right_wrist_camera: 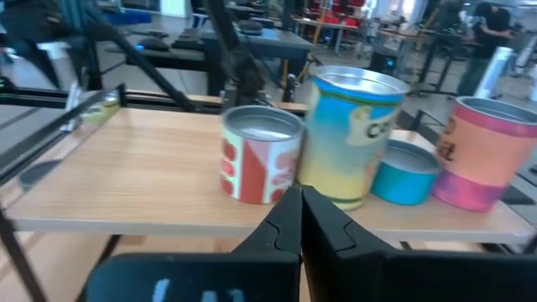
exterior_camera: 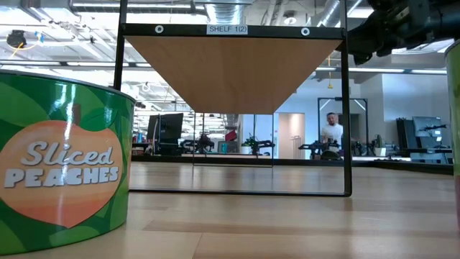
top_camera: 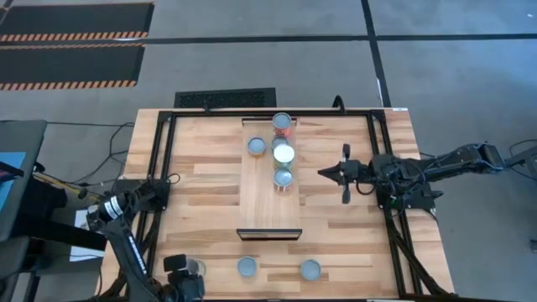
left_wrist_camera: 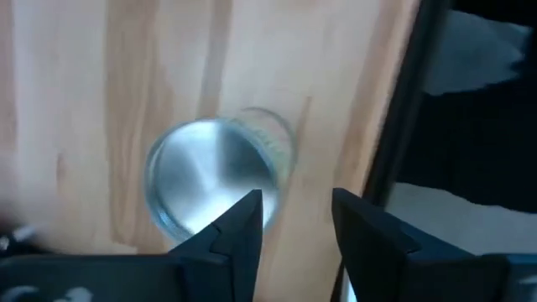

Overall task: Pick and place cans onto a shelf
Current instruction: Put the left big green can on the shelf aligned with the other big blue can

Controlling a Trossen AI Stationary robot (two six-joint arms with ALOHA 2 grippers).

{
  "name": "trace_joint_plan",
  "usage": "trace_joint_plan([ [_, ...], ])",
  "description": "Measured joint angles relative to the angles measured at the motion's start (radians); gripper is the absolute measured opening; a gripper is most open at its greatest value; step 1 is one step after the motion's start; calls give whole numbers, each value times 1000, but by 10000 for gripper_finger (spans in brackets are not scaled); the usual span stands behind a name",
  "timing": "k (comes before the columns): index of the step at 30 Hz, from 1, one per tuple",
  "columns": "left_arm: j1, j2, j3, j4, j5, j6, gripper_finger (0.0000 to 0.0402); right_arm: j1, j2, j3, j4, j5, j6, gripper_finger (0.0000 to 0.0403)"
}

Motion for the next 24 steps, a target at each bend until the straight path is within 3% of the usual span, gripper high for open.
trace_joint_plan([
  [9, 0, -2, -58, -1, -51, -71, 139, 87, 0, 0, 6, 1, 0, 18],
  [13, 0, -2, -102, 23, -27, -82, 132, 98, 0, 0, 6, 2, 0, 16],
  [18, 2, -12, -134, 63, -10, -28, 81, 96, 0, 0, 7, 5, 0, 19],
  [22, 8, -6, -92, 28, -7, 55, 19, 96, 0, 0, 7, 5, 1, 17],
  [24, 14, -13, -63, -9, -26, 89, 6, 97, 0, 0, 7, 5, 9, 16],
])
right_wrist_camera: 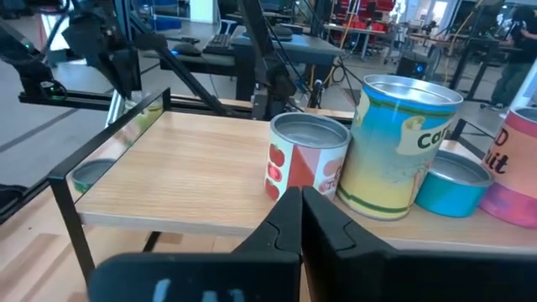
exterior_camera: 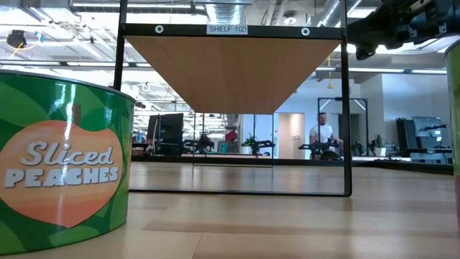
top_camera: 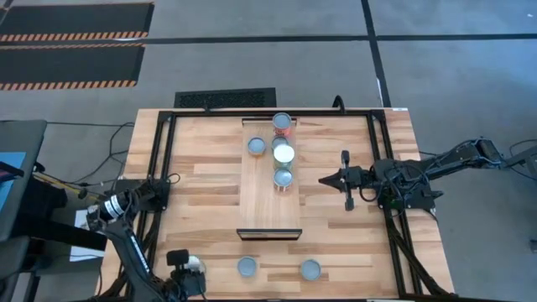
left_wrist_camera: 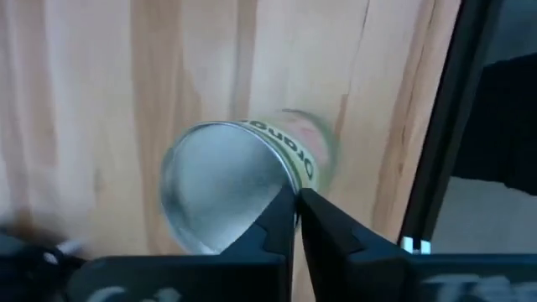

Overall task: Pick and place cans onto a shelf
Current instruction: Put the left big green can on the shelf aligned with the other big blue can

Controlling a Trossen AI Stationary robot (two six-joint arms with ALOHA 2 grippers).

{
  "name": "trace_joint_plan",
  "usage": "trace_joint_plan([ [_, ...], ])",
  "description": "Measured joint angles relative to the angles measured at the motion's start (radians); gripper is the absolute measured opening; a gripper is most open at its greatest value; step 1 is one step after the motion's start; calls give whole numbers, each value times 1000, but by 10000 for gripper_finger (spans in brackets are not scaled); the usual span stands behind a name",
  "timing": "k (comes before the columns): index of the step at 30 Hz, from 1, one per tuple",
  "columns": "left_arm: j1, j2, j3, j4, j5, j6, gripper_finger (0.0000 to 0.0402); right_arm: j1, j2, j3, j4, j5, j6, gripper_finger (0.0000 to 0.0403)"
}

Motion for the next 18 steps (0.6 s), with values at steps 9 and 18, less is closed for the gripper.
trace_joint_plan([
  [9, 60, -218, 32, -128, -187, 83, 0, 0, 0, 0, -3, 0, 9, 19],
  [18, 240, -473, 34, -124, -416, 395, 0, -3, 0, 0, -12, 0, -42, 20],
])
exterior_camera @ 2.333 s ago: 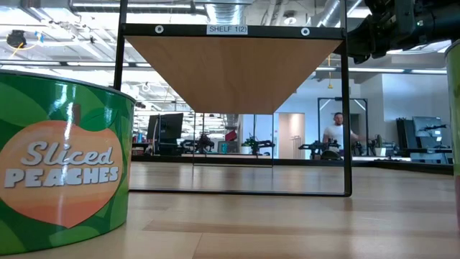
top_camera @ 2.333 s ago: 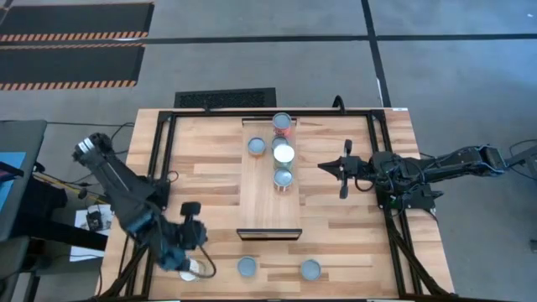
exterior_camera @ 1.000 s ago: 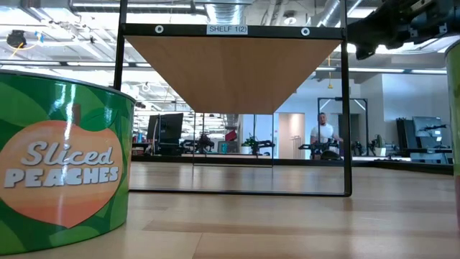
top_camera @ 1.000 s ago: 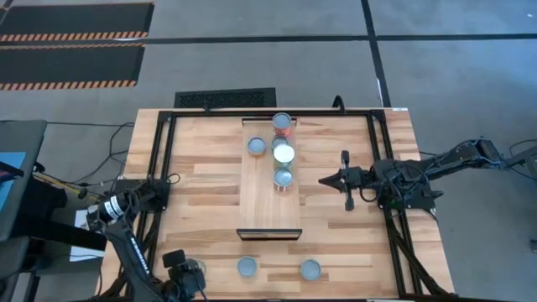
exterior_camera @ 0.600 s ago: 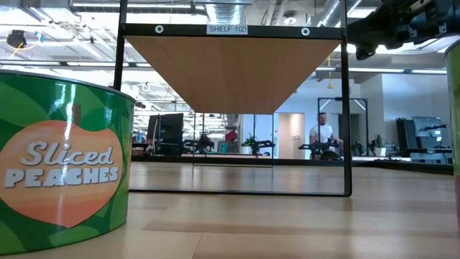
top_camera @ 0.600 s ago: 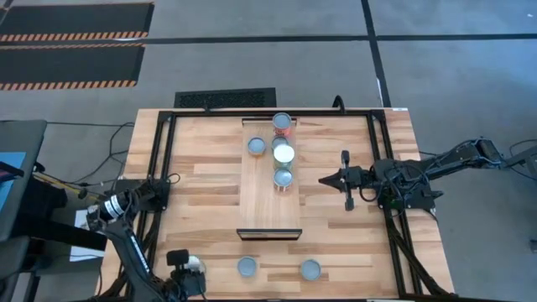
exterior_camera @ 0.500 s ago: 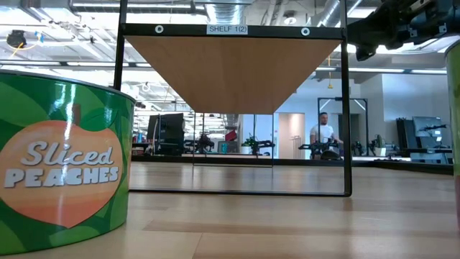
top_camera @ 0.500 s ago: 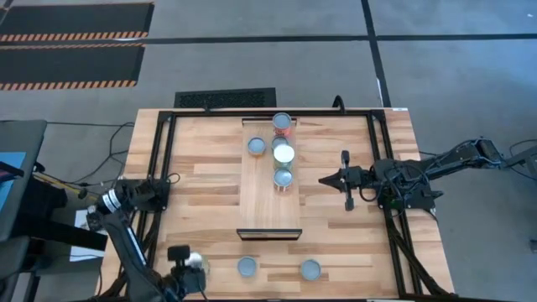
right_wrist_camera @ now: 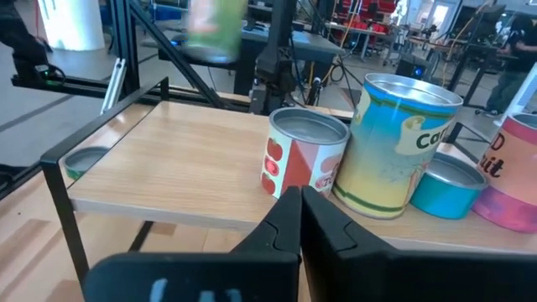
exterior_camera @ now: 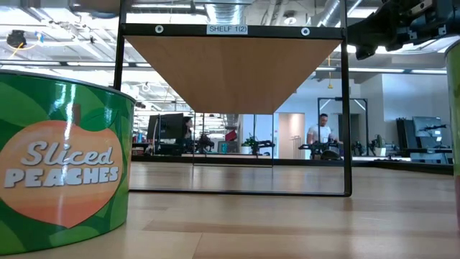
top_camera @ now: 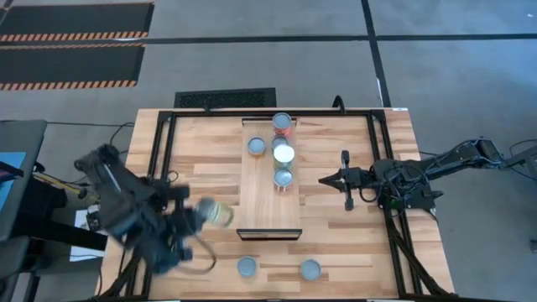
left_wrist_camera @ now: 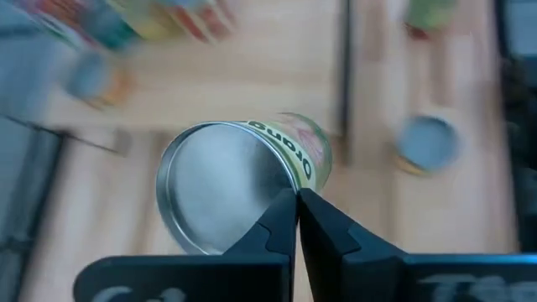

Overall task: Pick and place cans onto a shelf
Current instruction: Put the left big green can on the shelf aligned with the other big blue can

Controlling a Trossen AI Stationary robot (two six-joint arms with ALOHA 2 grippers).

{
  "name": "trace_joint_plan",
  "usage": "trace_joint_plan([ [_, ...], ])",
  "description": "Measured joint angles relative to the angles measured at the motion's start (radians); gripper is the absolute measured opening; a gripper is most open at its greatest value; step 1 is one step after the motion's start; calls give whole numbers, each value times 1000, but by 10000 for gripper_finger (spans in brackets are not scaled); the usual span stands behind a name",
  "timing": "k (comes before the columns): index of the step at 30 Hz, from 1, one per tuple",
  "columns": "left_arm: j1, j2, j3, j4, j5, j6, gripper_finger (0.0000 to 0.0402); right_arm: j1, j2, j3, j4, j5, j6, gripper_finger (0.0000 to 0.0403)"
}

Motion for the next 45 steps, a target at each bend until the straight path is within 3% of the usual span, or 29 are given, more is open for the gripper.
trace_joint_plan([
  [5, 242, -55, 0, 9, 7, 326, 0, 0, 0, 0, 0, 0, -3, 19],
  [11, 519, -53, 0, 174, 177, 742, 0, 0, 0, 0, 1, 0, -21, 17],
  [16, 683, -10, 0, 268, 285, 912, 0, 0, 0, 0, 1, 0, -21, 20],
  [27, 771, 120, 0, 291, 350, 1040, 0, 2, 0, 0, -3, 0, -21, 21],
  [45, 818, 141, 8, 393, 400, 1093, 0, 2, 0, 0, -1, 0, -20, 20],
])
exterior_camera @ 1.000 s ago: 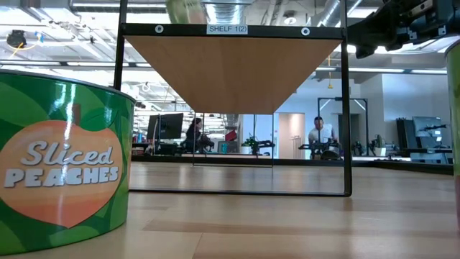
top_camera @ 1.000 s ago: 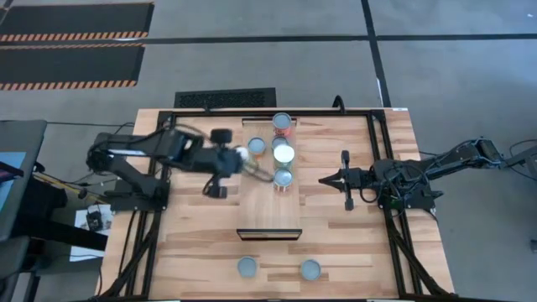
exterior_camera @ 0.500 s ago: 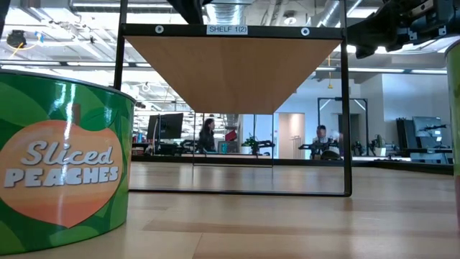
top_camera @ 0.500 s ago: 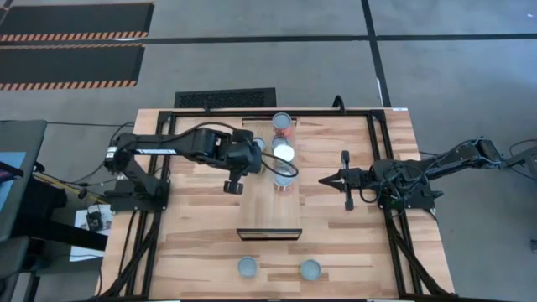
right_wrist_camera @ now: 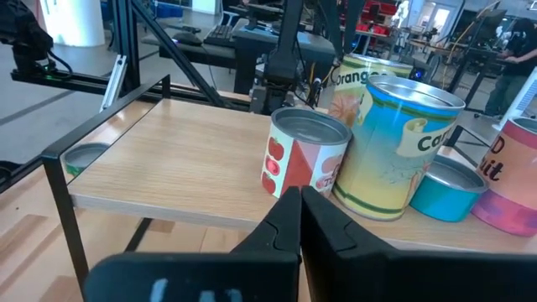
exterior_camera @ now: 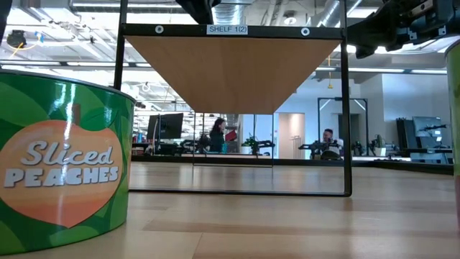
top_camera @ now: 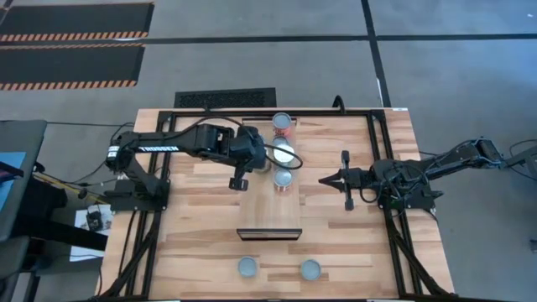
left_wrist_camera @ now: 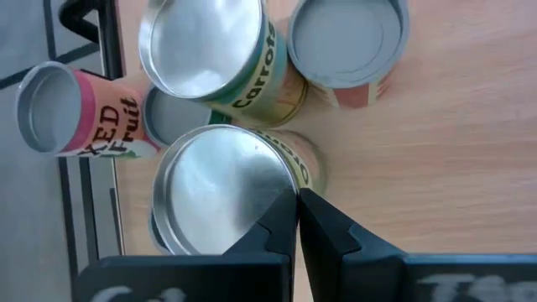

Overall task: Pick and place cans onto a shelf
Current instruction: Put the left big green can on the shelf aligned with the other big blue can

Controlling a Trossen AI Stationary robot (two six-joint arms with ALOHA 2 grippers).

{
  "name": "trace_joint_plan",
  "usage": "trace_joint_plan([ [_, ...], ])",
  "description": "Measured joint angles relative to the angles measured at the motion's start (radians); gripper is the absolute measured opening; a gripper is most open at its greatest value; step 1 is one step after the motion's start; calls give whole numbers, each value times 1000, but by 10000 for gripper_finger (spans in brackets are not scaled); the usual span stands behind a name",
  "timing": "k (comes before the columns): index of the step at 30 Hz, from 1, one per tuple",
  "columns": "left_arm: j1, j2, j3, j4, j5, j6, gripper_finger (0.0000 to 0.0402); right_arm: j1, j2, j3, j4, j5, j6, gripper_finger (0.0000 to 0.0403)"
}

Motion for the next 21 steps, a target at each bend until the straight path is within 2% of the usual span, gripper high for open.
trace_joint_plan([
  [9, 12, 0, 0, 10, -5, -10, 1, 0, 0, 0, -1, 0, 0, 19],
  [21, 11, 0, 0, -6, -12, -18, 27, 0, 0, 0, -1, 0, 0, 17],
])
